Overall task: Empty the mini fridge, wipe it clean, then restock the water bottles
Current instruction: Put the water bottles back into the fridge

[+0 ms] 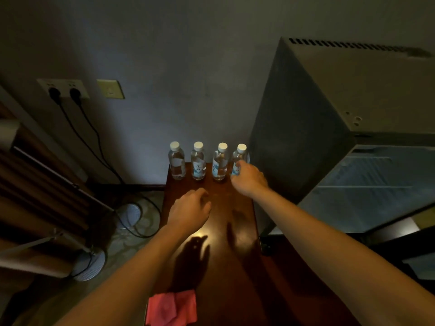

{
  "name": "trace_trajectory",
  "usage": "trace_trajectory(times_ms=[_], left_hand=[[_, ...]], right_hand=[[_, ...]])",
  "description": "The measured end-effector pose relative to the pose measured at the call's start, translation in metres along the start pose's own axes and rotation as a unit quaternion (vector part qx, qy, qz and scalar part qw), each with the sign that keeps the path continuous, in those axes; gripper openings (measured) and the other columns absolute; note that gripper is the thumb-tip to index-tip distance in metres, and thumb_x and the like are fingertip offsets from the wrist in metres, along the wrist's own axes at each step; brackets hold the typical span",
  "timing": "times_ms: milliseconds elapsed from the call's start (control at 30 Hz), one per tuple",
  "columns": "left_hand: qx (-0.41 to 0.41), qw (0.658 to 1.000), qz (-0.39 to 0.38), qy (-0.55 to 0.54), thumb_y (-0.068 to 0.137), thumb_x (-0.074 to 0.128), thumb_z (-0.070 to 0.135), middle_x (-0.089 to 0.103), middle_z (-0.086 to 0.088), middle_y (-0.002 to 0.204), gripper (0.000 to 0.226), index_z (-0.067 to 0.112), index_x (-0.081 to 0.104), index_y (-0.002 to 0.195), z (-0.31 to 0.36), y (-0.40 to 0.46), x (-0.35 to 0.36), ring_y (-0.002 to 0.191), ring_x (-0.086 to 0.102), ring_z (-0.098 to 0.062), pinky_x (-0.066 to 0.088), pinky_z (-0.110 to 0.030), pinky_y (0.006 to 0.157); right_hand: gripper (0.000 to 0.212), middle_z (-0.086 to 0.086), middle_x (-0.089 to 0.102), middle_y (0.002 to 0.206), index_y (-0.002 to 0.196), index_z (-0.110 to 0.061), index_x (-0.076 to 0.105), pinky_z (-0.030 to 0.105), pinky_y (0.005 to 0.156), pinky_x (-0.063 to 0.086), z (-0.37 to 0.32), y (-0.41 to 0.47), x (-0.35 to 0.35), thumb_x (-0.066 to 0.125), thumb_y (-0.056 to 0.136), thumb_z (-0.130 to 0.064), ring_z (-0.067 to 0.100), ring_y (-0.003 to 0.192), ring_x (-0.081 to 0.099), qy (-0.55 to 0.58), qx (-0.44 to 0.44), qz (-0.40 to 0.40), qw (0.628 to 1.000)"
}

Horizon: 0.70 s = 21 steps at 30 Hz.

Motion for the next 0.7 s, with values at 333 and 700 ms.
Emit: trace_trajectory(times_ms=[333, 700], left_hand=[[0.010, 1.000, -0.005, -0.025, 0.098, 0.056, 0.039, 0.060, 0.007, 0.121, 0.034, 0.030, 0.054, 0.130, -0.020, 0.037, -0.007, 0.100, 0.057, -0.005, 0.045, -0.023, 0.083], [-0.016, 0.999, -0.018, -0.026, 0.100, 0.051, 0.042, 0.060, 0.006, 0.117, 0.031, 0.028, 0.056, 0.127, -0.045, 0.058, -0.003, 0.093, 0.053, -0.003, 0.041, -0.022, 0.079]], right_hand=[[0.065, 0.016, 0.033, 0.146, 0.149, -0.020, 0.025, 0.045, 0.097, 0.044, -0.002, 0.070, -0.015, 0.056, 0.093, -0.025, 0.038, 0.127, 0.044, -0.086, 0.061, 0.028, 0.994], [0.071, 0.016, 0.043, 0.143, 0.149, -0.028, 0.021, 0.050, 0.098, 0.048, 0.016, 0.113, 0.016, 0.060, 0.091, -0.019, 0.038, 0.124, 0.049, -0.034, 0.066, -0.023, 0.997]])
Point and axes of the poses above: each hand's wrist, its own y-axis towards the middle knuckle, its own x-axis out of the palm, z = x × y, the point moved 9 cm from there along y, towards the middle knuckle
